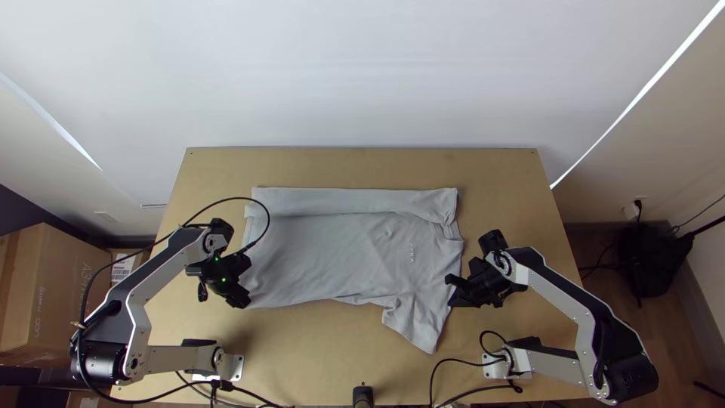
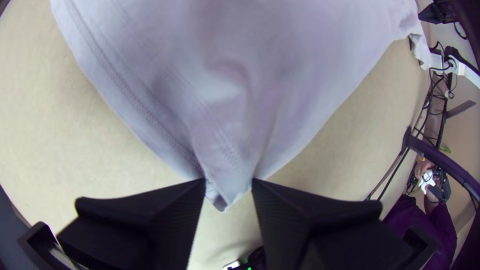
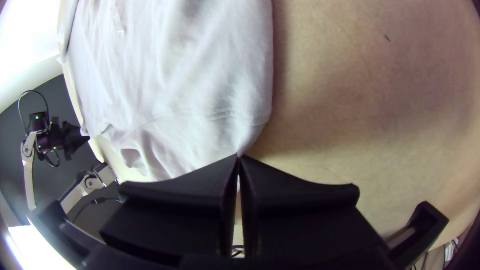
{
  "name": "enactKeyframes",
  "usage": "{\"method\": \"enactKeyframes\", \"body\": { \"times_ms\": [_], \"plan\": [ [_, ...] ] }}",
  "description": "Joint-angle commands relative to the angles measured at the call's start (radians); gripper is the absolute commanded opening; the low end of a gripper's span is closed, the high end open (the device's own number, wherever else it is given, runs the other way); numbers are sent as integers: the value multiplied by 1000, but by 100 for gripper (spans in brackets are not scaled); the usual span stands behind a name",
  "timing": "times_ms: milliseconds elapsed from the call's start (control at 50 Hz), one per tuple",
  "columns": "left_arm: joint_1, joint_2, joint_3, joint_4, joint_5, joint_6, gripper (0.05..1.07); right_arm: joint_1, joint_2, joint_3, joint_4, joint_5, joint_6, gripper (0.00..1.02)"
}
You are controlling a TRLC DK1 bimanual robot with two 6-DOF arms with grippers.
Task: Fold the t-shirt
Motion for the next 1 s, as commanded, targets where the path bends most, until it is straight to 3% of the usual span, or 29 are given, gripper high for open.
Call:
{"method": "enactKeyframes", "body": {
  "times_ms": [0, 40, 460, 980],
  "plan": [
    [21, 16, -27, 39, 37, 17, 15, -6, -11, 7, -1, -1, 19, 2],
    [34, 18, -24, 53, 39, 19, 8, -7, -11, 8, -1, -1, 19, 2],
    [249, 79, 180, 55, 48, 72, 8, -90, 40, 173, -131, 5, -33, 2],
    [206, 151, 395, 35, 92, -4, 8, -64, 190, 486, -262, 4, -43, 2]
  ]
}}
